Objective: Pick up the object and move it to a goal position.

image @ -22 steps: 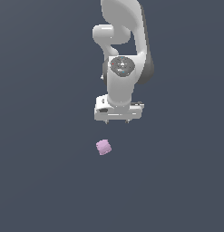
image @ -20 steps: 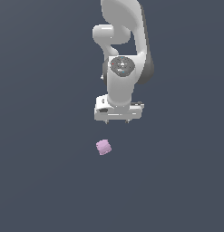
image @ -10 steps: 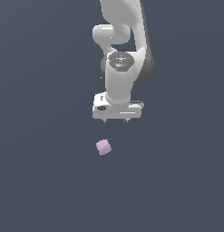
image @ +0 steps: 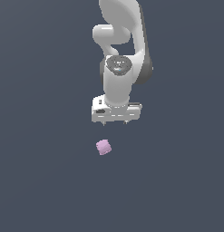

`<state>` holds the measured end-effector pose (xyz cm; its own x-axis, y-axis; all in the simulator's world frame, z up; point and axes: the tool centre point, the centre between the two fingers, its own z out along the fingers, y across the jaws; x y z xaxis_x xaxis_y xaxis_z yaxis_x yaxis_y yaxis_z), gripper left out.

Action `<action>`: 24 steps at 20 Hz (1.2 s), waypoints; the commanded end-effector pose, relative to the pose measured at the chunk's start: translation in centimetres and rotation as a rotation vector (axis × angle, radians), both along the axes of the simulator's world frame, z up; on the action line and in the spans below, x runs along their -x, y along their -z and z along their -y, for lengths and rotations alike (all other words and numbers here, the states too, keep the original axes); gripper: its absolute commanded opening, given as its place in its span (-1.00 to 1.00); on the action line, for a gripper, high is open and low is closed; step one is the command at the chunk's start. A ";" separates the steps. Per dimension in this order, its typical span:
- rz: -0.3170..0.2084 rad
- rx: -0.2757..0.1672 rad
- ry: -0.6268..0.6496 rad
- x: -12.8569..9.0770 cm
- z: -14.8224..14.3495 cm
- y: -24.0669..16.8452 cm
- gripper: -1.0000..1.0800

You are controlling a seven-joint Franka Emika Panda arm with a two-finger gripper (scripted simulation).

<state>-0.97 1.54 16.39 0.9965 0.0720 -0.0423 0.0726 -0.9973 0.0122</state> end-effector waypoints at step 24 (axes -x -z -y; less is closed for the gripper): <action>0.036 -0.022 -0.364 -6.0 5.4 6.9 0.92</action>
<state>4.80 -3.71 9.67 0.9115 0.4113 -0.0043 0.4113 -0.9115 0.0003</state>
